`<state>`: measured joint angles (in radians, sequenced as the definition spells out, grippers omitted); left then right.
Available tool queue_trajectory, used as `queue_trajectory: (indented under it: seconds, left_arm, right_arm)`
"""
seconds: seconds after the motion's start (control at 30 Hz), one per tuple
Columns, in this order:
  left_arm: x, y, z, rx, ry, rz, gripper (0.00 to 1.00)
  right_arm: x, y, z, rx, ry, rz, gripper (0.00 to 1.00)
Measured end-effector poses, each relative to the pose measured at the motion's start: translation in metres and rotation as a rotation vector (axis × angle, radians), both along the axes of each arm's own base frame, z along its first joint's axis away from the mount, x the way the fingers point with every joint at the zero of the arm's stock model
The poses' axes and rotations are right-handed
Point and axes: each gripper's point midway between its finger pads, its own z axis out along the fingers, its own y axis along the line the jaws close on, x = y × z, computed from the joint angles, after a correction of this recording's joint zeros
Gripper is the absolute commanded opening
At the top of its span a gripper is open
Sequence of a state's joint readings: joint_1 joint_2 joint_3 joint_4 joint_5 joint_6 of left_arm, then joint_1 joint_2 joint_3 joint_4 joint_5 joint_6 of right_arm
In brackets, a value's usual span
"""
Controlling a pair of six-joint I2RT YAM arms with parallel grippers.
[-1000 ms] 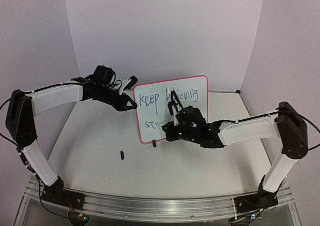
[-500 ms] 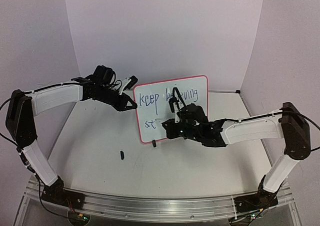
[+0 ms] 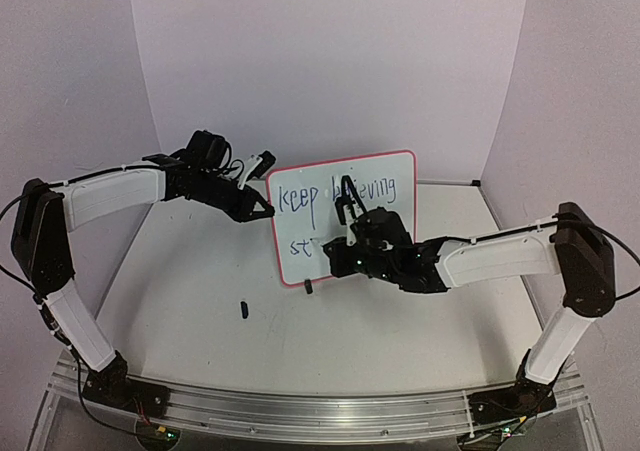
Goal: Write a sentence on the whiteboard
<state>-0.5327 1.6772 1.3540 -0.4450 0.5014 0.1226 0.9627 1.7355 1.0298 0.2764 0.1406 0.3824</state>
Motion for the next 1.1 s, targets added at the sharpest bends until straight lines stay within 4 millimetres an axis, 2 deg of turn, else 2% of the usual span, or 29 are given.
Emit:
queue_trajectory:
  seconds: [0.6, 1.1]
  left_arm:
    - [0.0, 0.0, 0.0, 0.0, -0.001, -0.001, 0.0]
    - [0.0, 0.0, 0.0, 0.001, -0.001, 0.0, 0.0]
  right_arm:
    - [0.005, -0.004, 0.002, -0.004, -0.012, -0.039, 0.0]
    - [0.002, -0.01, -0.011, -0.015, 0.025, -0.053, 0.0]
